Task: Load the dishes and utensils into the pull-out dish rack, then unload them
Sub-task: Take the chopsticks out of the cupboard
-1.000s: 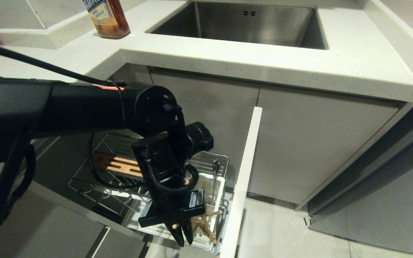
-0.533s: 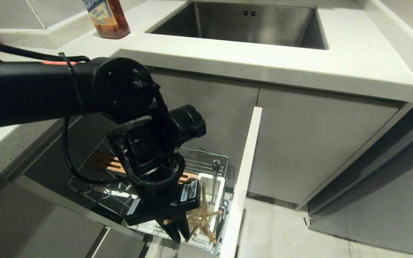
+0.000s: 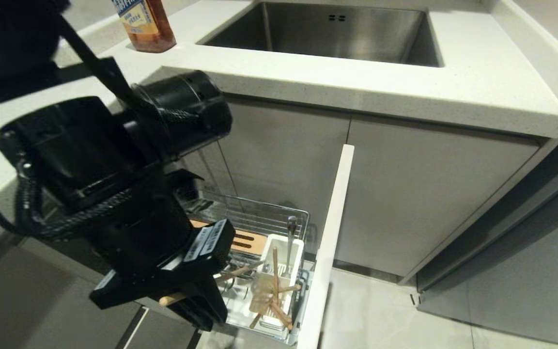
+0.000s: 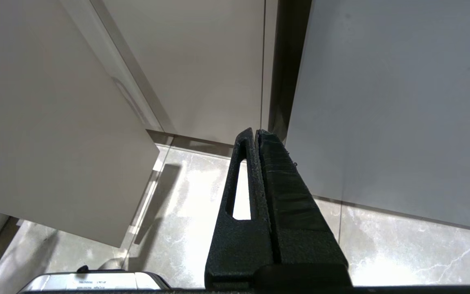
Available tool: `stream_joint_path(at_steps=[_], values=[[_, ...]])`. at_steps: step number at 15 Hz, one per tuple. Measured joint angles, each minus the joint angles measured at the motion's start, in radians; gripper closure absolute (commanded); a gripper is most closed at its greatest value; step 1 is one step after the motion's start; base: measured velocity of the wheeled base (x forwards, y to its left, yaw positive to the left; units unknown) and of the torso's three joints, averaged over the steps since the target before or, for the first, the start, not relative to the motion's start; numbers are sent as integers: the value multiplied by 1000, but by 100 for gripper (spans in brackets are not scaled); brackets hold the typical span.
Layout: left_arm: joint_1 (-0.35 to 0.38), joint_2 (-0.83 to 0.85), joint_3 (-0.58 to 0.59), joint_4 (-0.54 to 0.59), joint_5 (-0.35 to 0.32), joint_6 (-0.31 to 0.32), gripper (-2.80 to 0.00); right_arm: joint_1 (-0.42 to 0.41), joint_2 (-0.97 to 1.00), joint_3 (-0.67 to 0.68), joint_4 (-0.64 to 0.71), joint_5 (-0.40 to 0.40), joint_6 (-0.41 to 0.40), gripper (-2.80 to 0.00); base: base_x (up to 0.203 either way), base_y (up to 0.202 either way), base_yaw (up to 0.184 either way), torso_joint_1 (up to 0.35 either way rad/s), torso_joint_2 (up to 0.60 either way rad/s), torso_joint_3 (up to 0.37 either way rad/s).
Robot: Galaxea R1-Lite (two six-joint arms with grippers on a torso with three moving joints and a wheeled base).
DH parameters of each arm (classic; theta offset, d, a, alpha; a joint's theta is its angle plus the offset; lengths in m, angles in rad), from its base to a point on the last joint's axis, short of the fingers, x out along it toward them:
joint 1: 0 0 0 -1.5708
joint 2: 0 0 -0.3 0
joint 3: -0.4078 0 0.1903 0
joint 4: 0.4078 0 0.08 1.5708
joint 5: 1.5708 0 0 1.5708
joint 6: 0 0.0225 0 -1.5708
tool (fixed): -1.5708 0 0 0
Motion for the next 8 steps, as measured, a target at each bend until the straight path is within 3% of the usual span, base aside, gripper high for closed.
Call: stream_joint_path(at_steps=[5,6,8], values=[[-47,-168,-23,-88,71,-32,0,0,0,0,0,0,0,0,0,0,0,0,0,0],[-52,-207,-24,-126,100,-35,0,0,0,0,0,0,0,0,0,0,0,0,0,0],[-55,-275,-23,-194,228,-36,0,0,0,0,0,0,0,0,0,0,0,0,0,0]])
